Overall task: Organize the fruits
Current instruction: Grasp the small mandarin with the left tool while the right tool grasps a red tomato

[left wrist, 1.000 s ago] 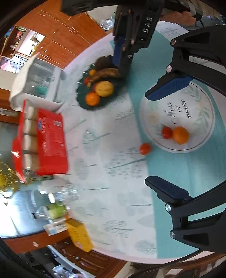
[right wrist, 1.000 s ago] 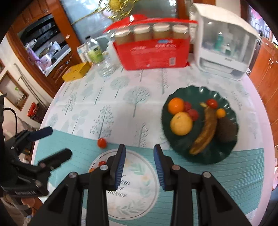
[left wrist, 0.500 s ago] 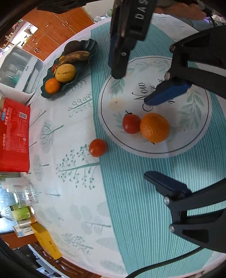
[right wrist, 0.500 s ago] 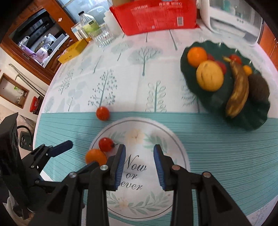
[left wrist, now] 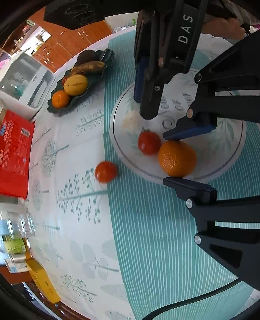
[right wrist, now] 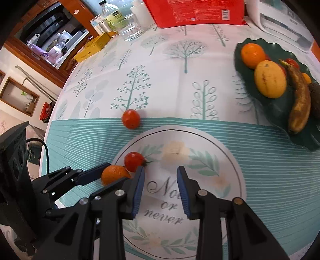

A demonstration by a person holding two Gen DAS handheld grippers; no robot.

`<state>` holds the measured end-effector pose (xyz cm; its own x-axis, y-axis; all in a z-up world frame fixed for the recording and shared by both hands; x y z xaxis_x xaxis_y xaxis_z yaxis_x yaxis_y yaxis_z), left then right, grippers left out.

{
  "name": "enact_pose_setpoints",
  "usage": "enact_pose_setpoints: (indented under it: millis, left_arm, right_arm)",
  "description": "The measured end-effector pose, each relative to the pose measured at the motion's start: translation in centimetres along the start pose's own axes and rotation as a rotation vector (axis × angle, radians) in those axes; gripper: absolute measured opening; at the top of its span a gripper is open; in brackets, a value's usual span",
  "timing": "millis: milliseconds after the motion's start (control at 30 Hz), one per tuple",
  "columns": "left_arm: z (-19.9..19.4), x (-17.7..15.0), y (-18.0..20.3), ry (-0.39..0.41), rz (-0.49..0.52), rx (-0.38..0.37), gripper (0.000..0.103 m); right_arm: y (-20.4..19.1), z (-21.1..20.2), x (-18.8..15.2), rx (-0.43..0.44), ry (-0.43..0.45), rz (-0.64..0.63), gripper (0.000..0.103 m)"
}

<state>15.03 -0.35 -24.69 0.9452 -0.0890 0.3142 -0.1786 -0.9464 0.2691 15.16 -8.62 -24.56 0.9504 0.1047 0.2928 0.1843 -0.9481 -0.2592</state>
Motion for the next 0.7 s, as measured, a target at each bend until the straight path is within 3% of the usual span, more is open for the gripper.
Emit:
enact_pose_setpoints:
  millis: [367,700]
  left_arm:
    - [-1.3,-0.3,-5.1,0.019,-0.108,0.02,0.037]
    - [-1.6,-0.5,-5.9,0.021,-0.127,-0.012,0.037]
  right_arm:
    - [-3.6,2.4,0.3,0.034,-0.023,-0.073,0.034]
    - [-4.8,3.5,0.5,0.025,-0.017,-0.103,0.033]
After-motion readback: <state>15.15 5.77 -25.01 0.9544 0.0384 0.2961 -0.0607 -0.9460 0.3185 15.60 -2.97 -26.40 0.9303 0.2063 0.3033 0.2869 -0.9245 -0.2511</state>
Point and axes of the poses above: each gripper's, at about its wrist camera, not at the fingertips, and z roughly the way its jaws point, y to its right, x to its top, the point moved 8 cm from there along z, roughly the way its jaws point, and after that the axes turned 5 degrees about -z, right-handed, at the moved point
